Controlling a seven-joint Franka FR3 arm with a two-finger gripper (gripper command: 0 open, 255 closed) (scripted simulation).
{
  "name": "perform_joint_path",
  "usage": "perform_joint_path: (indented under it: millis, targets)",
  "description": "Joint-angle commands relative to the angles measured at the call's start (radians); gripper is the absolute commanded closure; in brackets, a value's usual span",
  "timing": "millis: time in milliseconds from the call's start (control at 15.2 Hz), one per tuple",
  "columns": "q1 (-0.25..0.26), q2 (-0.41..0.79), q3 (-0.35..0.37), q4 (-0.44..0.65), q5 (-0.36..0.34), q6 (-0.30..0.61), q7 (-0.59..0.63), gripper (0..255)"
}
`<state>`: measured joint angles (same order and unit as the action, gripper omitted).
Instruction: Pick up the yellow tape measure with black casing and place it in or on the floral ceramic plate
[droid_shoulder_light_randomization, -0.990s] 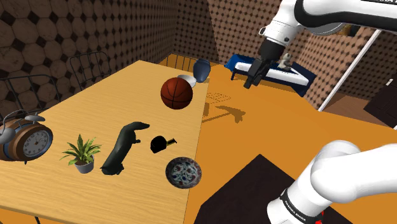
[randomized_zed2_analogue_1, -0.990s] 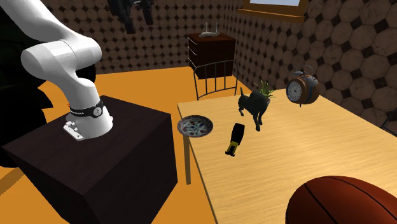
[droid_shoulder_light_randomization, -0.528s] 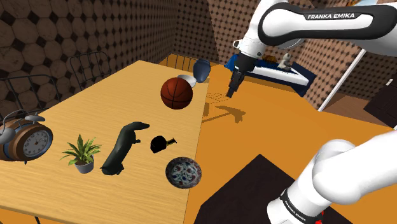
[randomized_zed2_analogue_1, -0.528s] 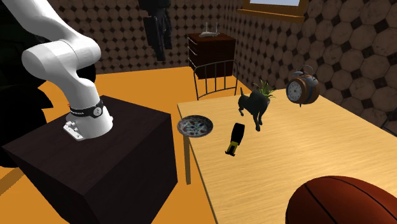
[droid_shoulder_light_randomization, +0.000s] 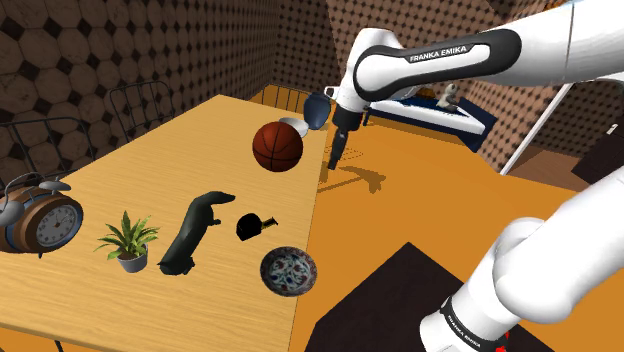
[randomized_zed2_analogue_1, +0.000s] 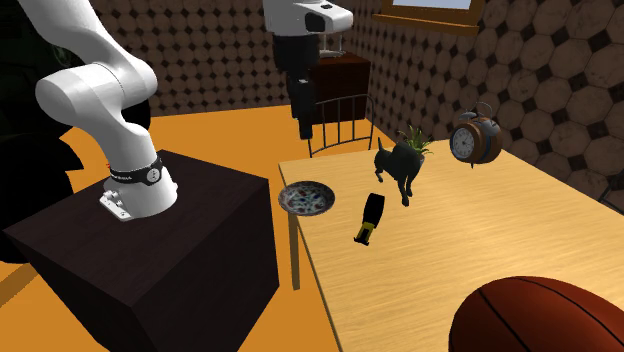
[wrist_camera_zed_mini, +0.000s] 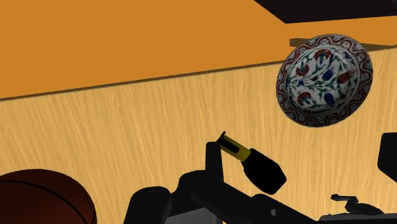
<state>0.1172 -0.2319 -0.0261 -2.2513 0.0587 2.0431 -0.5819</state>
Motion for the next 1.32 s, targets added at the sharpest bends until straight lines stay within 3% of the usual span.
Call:
perform_joint_path:
  millis: [0,594,1254]
  targets:
    - [0.014,0.074,0.006,0.03,-0.006,0.038,-0.051,0]
    - [0.064,0.388,0.051,0.18,-0.06,0.176,-0.244,0]
    - [0.128,0.721,0.1,0.394,-0.177,0.269,-0.403,0]
